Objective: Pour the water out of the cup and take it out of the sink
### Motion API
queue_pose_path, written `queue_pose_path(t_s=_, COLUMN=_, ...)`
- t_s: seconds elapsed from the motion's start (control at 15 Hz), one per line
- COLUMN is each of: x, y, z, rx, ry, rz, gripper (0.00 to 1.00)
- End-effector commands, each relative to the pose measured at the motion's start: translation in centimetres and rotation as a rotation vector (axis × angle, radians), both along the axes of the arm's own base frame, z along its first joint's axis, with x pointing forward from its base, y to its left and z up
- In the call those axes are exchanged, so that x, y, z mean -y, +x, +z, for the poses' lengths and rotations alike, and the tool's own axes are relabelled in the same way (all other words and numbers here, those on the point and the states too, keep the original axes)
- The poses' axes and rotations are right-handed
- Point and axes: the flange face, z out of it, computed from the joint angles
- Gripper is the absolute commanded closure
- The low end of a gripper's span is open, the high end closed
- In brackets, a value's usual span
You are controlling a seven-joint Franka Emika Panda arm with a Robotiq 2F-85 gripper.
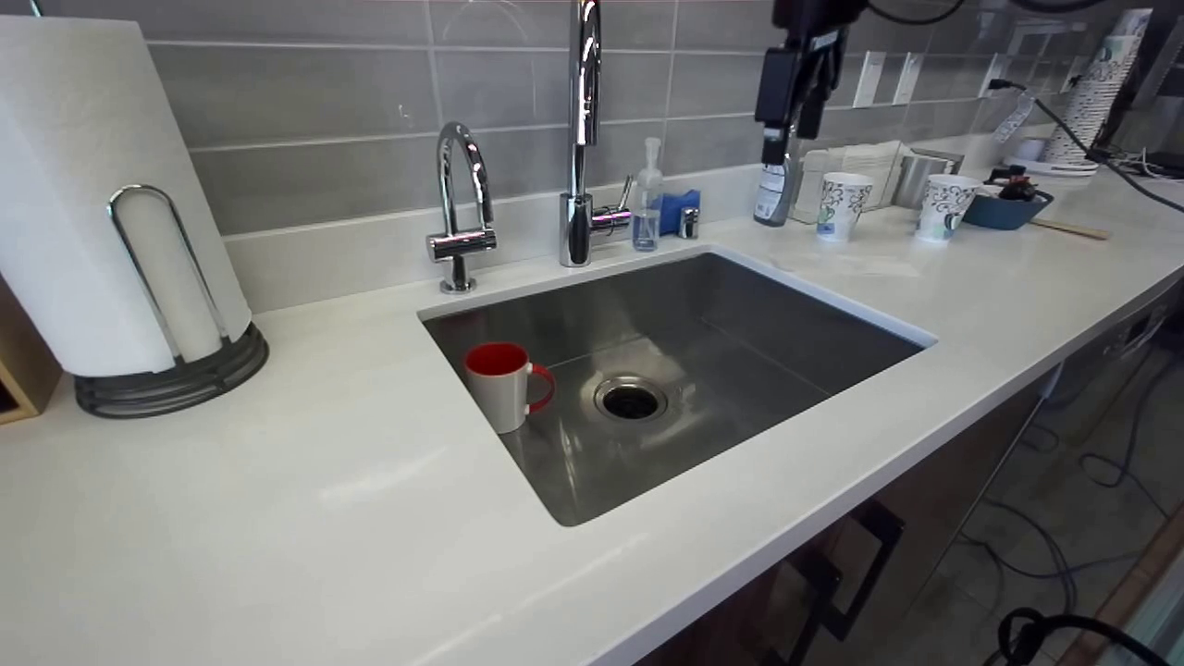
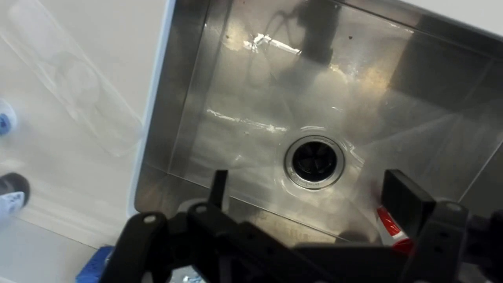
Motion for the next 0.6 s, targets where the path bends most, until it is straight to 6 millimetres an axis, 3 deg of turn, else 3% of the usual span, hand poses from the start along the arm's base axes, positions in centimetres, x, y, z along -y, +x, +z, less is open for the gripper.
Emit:
queue_pose_path(t_s=0.0, x=-2.8, y=4.0, z=-3.8, rx=-0.026, ry=0.065, rz=0.085, gripper=0.0)
queue_pose_path(t_s=0.33, x=-5.8, y=6.9, z=-10.4, rx=-0.076, ry=0.201, rz=0.293, gripper=0.0)
queue_pose_path(t_s=0.53, x=-6.4, y=7.9, z=-13.5, rx=-0.086, ry=0.261, rz=0.419, gripper=0.0)
